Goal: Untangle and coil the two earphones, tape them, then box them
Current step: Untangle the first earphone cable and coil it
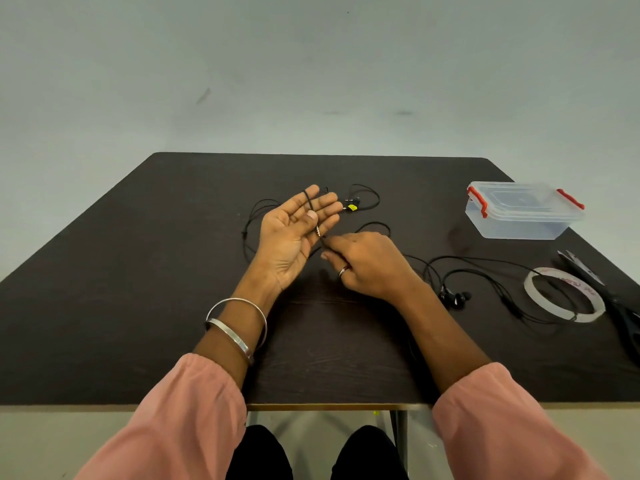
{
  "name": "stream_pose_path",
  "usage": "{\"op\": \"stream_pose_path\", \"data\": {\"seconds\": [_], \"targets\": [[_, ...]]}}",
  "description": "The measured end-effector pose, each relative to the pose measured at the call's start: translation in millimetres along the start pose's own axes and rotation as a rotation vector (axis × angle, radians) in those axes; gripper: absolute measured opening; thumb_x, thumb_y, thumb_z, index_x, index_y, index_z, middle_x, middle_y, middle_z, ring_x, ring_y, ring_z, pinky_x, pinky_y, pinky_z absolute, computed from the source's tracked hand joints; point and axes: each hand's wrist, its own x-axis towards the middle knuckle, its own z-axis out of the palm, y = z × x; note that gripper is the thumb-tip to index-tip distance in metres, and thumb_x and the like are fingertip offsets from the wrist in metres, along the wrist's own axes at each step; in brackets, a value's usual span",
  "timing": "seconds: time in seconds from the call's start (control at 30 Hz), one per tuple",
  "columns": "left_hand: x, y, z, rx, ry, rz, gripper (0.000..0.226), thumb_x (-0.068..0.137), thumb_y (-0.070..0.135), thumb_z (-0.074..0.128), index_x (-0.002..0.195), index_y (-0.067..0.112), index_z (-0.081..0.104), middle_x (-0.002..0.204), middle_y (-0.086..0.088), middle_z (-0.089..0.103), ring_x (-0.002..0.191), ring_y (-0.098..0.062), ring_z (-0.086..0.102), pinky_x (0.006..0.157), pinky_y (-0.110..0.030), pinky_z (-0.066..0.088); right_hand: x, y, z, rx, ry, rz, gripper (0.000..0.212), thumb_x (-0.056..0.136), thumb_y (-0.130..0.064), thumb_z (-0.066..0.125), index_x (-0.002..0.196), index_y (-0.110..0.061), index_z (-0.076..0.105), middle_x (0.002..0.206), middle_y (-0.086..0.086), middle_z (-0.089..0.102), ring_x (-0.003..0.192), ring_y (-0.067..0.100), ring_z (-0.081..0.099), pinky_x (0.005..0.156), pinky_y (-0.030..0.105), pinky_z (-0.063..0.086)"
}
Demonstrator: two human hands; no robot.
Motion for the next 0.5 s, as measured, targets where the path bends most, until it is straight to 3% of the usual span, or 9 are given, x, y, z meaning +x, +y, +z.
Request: {"op": "stream_pose_path", "data": {"seconds": [0.07, 0.13, 0.23, 0.37, 0.5], "targets": [[1, -2, -1, 0.035, 0.029, 0.014, 0.037, 0.096, -0.011, 0.038, 0.132, -0.005, 0.044, 0.102, -0.014, 0.072, 0.096, -0.025, 0.071, 0.087, -0.033, 0.057, -1, -3, -5, 0.059, 0.012, -0.019, 0.034, 0.091, -0.035, 0.041, 0.106, -0.014, 0.063, 0.082, 0.003, 0.069, 0.073, 0.026, 0.063, 0.059, 0.043, 0.052], [1, -4, -1, 0.09, 0.045, 0.024, 0.038, 0.096, -0.011, 0.038, 0.134, -0.005, 0.042, 0.104, -0.016, 0.07, 0.096, -0.026, 0.071, 0.089, -0.035, 0.056, -1, -3, -10, 0.116, 0.048, 0.008, 0.029, 0.089, -0.034, 0.047, 0.09, -0.014, 0.067, 0.066, -0.001, 0.064, 0.059, 0.019, 0.056, 0.053, 0.039, 0.049], [2, -7, -1, 0.2, 0.052, 0.038, 0.04, 0.097, -0.011, 0.038, 0.136, -0.004, 0.039, 0.103, -0.015, 0.069, 0.092, -0.023, 0.071, 0.087, -0.033, 0.057, -2, 0, -23, 0.406, 0.171, 0.098, 0.029, 0.089, -0.029, 0.057, 0.065, -0.013, 0.059, 0.051, -0.003, 0.049, 0.046, 0.01, 0.042, 0.047, 0.028, 0.038], [3, -11, -1, 0.283, 0.029, 0.01, 0.043, 0.097, -0.01, 0.04, 0.139, -0.003, 0.037, 0.103, -0.015, 0.069, 0.093, -0.022, 0.071, 0.085, -0.03, 0.057, -8, 12, -42, 0.771, 0.258, 0.242, 0.028, 0.093, -0.019, 0.057, 0.067, -0.01, 0.059, 0.054, 0.004, 0.05, 0.05, 0.014, 0.042, 0.048, 0.03, 0.033], [-1, -15, 2, 0.386, -0.082, -0.051, 0.049, 0.095, -0.011, 0.042, 0.143, -0.001, 0.032, 0.103, -0.013, 0.068, 0.089, -0.02, 0.072, 0.086, -0.032, 0.057, -10, 17, -48, 0.939, 0.223, 0.261, 0.022, 0.094, -0.006, 0.056, 0.072, -0.006, 0.059, 0.051, -0.013, 0.053, 0.046, -0.001, 0.043, 0.05, 0.012, 0.033]]}}
